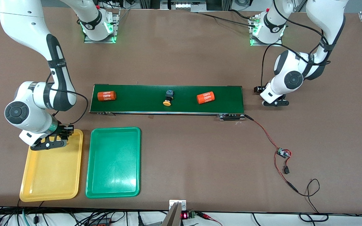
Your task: Sort buttons by color to trays
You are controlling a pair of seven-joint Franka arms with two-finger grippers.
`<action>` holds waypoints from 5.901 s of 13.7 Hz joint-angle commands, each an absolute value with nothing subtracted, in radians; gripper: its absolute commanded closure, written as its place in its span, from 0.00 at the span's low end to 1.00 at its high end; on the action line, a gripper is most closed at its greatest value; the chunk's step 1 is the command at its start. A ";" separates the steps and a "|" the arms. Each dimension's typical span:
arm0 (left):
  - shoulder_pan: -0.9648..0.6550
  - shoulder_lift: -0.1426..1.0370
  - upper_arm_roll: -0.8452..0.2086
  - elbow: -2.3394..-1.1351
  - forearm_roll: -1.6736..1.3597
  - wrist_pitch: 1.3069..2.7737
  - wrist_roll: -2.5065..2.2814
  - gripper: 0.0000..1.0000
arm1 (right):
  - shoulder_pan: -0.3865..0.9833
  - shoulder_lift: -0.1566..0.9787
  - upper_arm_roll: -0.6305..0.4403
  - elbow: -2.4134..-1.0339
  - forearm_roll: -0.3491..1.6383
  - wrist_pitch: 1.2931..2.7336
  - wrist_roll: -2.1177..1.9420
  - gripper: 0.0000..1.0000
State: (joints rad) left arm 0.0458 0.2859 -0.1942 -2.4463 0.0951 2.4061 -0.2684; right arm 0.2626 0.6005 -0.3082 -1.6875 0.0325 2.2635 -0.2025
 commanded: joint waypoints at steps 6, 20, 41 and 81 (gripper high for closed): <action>0.041 0.198 -0.199 -2.331 0.069 2.188 -0.256 0.75 | 0.190 0.782 -0.278 -1.527 0.146 2.333 -0.250 0.88; -0.061 0.374 -0.410 -2.108 -0.216 2.350 -0.324 0.62 | 0.241 0.611 -0.238 -1.517 0.229 1.999 -0.118 0.00; 0.041 0.227 -0.025 -2.328 0.247 2.217 0.121 0.00 | 0.722 0.413 -0.172 -1.802 0.207 1.999 0.672 0.00; -0.046 0.212 -0.390 -2.126 -0.247 2.192 -0.109 0.00 | -0.014 0.930 -0.172 -1.353 -0.018 2.370 -0.362 1.00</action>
